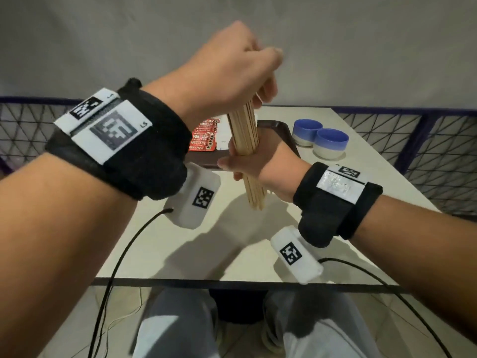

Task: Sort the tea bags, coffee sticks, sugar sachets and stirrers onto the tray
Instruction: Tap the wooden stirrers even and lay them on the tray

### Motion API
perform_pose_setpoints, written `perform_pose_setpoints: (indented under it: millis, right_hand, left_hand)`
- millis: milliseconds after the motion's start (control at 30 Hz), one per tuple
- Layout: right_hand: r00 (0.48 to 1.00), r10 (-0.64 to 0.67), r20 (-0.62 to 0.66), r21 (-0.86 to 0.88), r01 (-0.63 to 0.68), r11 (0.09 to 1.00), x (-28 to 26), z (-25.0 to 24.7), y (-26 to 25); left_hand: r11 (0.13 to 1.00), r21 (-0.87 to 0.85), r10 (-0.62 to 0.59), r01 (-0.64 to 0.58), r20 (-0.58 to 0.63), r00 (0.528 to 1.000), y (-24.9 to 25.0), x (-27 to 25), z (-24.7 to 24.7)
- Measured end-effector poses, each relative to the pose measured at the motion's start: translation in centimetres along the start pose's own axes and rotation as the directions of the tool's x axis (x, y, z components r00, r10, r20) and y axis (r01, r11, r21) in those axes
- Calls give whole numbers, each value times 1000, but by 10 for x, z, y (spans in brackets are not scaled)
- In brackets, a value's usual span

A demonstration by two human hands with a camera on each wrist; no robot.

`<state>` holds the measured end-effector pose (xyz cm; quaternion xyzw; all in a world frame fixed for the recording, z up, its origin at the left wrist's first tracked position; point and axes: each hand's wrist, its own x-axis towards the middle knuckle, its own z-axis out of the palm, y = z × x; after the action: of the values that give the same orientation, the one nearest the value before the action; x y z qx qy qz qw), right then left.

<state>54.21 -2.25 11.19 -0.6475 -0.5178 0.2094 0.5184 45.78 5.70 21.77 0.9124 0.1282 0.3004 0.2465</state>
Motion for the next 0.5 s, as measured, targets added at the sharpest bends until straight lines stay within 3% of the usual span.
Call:
perform_pose_setpoints:
  millis: [100,200,300,400,433,500]
  right_hand:
    - [990,139,-35,49,-137,989,-9,14,20]
    - [967,250,-36,88,-246,965,-20,21,33]
    - [972,226,-59,124,-217,968,-23,17,23]
    - [980,185,-80,184,-168,968,-28,13,9]
    - [982,178,-62,214,-161,963,-32,14,9]
    - [983,185,23,216,-185,959,-42,19,17]
  left_hand:
    - [999,34,-28,26,66,997,-5,-10,28]
    - [980,158,123,-124,16,992,-17,-27,55]
    - [966,102,250,-237,-133,959,-17,-30,57]
    - [944,8,312,-331,-353,882,-3,-30,50]
    - [944,-15,302,-330,-371,878,-1,-33,50]
    - [972,11,231,-236,-243,942,-5,-43,55]
